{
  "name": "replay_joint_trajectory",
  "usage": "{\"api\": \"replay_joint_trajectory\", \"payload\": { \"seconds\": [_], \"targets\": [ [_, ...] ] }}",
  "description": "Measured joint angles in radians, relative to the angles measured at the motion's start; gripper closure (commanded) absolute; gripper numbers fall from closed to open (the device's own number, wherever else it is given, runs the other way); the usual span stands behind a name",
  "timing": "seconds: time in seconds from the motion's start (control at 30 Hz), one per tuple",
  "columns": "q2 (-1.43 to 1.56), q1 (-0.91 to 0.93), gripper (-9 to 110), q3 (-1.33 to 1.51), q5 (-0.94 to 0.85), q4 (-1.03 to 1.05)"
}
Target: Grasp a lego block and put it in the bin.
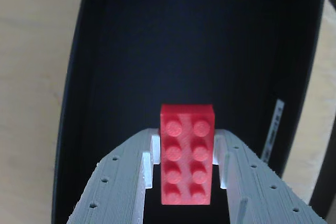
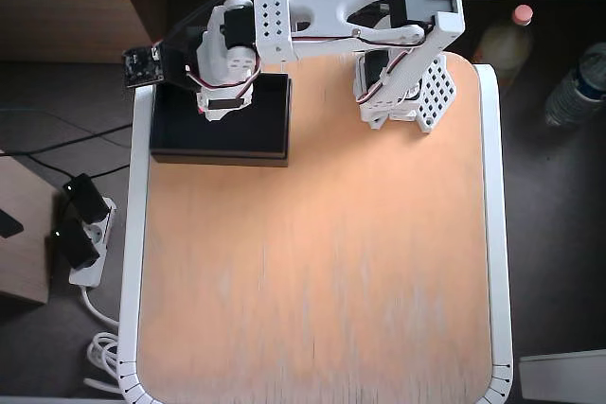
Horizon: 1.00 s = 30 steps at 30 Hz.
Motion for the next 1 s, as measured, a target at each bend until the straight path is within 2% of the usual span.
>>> {"api": "replay_joint_trajectory", "payload": {
  "seconds": [0.33,0.63,1.0],
  "targets": [
    [0.0,0.0,85,0.003,0.017,-0.034],
    [0.005,-0.032,85,0.005,-0.017,-0.103],
    [0.202,-0.229,93,0.005,-0.103,-0.109]
  ]
}}
